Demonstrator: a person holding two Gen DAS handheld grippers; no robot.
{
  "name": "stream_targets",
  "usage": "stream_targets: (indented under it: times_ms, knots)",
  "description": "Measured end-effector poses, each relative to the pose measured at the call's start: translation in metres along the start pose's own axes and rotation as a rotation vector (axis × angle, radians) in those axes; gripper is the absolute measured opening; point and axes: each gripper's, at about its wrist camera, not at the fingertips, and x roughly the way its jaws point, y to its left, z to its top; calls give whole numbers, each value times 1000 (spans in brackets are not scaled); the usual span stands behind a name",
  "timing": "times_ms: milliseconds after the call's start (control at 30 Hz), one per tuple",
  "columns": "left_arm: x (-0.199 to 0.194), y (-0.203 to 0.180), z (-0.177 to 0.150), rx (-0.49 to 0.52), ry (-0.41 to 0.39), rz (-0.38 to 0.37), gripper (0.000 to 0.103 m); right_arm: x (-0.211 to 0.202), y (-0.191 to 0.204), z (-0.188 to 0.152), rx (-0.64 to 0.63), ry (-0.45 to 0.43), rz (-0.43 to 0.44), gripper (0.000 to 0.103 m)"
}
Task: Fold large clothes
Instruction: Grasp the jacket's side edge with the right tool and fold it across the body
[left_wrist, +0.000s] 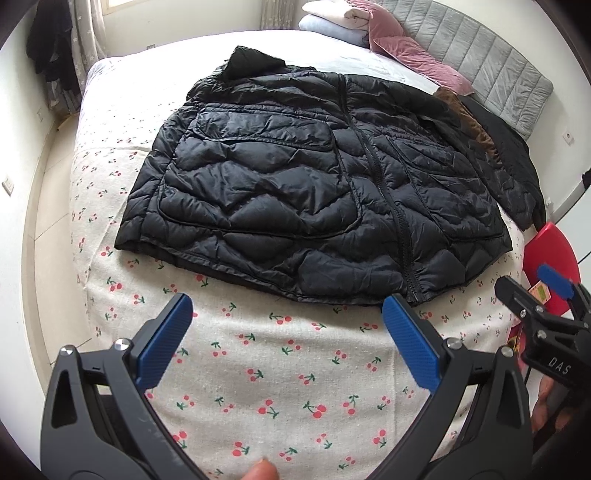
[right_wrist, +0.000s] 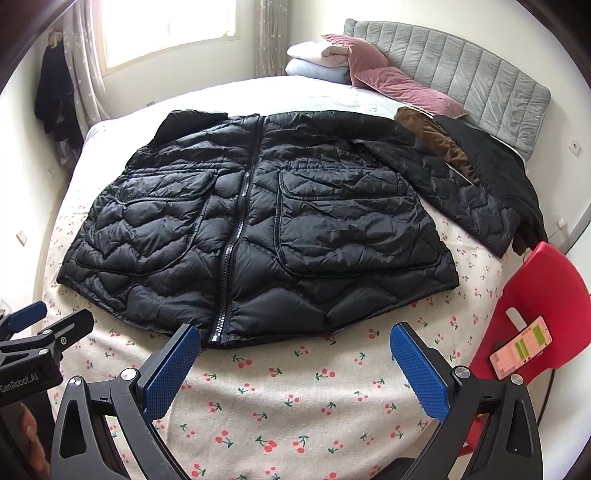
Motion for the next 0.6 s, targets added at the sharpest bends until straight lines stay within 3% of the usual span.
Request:
stream_targets:
  times_ms: [100,200,400,533,600]
  knots:
    - [8,16,14,53,19,13,102,2,-7,4,-101,-46,57,103]
    - [12,44,32,81,23,24,102,10,-24,10,-141,-25,99,103]
    - [33,116,68,31,54,-62,102,45,-105,34,-56,66,254,103]
    - [55,151,79,2,99,-74,98,66,-161,45,23,70,205,103]
    - [68,164,81,-26,134,-119,95,83,-190,49,84,85,176,103]
